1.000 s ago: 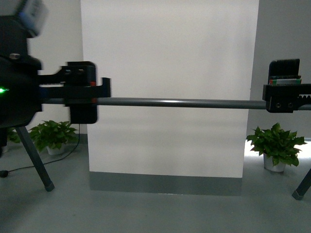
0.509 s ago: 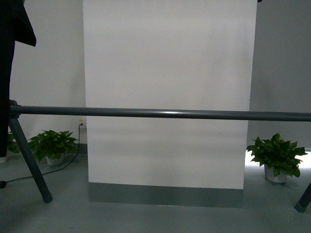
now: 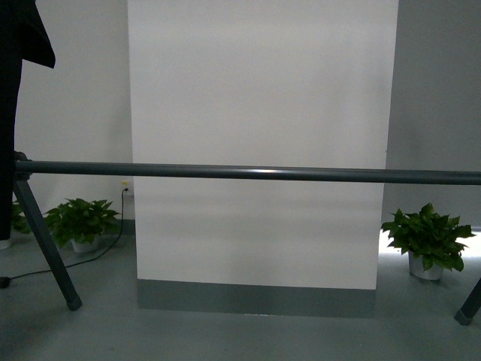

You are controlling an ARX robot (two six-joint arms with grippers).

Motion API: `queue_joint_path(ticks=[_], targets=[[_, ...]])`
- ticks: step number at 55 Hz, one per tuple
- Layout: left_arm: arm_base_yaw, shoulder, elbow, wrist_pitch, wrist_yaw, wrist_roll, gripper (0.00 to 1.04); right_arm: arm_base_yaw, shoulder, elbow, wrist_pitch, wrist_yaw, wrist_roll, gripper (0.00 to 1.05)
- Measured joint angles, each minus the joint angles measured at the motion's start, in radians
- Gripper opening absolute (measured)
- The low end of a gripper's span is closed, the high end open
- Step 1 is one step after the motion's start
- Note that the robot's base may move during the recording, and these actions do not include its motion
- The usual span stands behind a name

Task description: Move hamper under clothes hanger

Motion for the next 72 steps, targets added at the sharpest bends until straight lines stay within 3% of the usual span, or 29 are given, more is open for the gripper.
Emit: queue_joint_path(ticks=[65,72], targets=[[0.001,-0.454,-0.056,-0.372,0.003,0.005,0.03,0.000,-0.476,-0.074,-0.382,0.000,0.000,0.02],[0.001,-0.592,-0.056,-0.534,0.003,0.006,0.03,0.000,-0.544,-0.074,-0.470,0.001,0.000,0.02]])
